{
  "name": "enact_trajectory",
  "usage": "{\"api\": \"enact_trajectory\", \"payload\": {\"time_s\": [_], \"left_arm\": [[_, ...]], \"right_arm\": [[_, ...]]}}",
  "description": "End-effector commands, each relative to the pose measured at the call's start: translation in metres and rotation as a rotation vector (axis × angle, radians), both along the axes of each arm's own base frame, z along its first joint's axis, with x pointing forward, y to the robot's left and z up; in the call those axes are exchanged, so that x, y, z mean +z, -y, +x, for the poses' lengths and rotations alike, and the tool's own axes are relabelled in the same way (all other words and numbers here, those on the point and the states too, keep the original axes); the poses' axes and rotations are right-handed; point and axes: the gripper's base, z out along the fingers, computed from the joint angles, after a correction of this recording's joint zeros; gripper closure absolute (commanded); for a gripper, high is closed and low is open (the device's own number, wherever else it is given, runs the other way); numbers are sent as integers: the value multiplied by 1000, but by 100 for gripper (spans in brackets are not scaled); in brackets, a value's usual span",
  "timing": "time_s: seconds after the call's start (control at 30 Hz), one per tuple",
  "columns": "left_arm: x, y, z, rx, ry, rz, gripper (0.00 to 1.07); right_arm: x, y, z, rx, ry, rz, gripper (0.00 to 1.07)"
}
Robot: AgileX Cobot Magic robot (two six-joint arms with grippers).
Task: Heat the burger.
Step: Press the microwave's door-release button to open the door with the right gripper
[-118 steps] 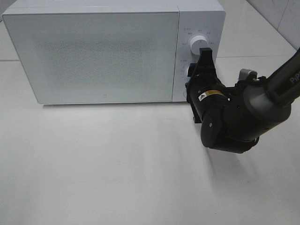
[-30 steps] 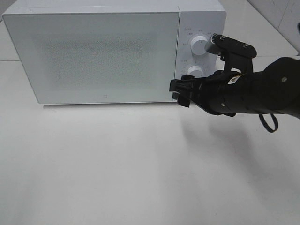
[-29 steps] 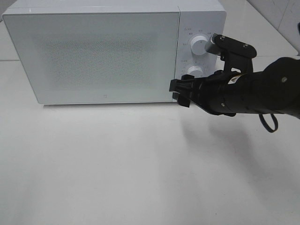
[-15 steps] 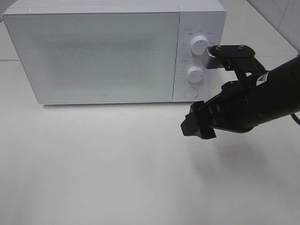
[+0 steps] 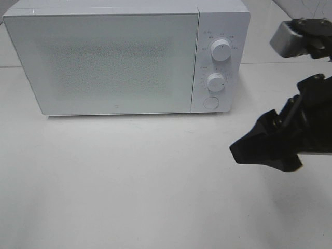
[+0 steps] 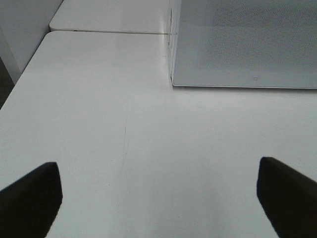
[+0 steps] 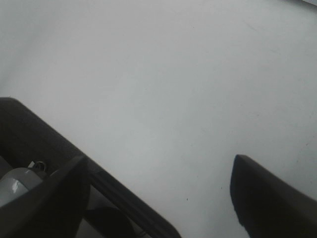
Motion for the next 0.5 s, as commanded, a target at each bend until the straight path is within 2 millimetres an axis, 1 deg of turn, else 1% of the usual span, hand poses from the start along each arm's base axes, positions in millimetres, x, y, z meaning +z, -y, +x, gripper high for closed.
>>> {"api": "enact_trajectory", "payload": {"time_s": [0.03, 0.1, 0.2, 0.23, 0.27, 0.3, 0.33, 0.37, 0.4, 0.43, 0.47, 0.5], "left_arm": [[0, 0, -1, 4, 15, 2, 7], [0, 0, -1, 4, 15, 2, 7], [0, 0, -1, 4, 15, 2, 7], [0, 0, -1, 4, 15, 2, 7], [0, 0, -1, 4, 15, 2, 7], [0, 0, -1, 4, 15, 2, 7], [0, 0, -1, 4, 15, 2, 7], [0, 0, -1, 4, 15, 2, 7], [0, 0, -1, 4, 15, 2, 7], [0, 0, -1, 4, 15, 2, 7], [0, 0, -1, 4, 15, 2, 7], [0, 0, -1, 4, 15, 2, 7]], "right_arm": [[11, 7, -14, 41, 11, -16, 32], [25, 19, -35, 60, 64, -15, 32], [29, 22, -40, 53, 83, -14, 32], [35, 30, -50, 33, 124, -15, 32], [37, 35, -54, 10, 139, -13, 32], [37, 35, -54, 10, 139, -13, 32], [41, 45, -62, -43, 163, -10, 32], [43, 51, -67, -70, 182, -12, 32], [43, 51, -67, -70, 182, -12, 32], [47, 61, -77, -115, 222, -22, 32], [49, 65, -82, -136, 249, -25, 32], [49, 65, -82, -136, 249, -25, 32]]}}
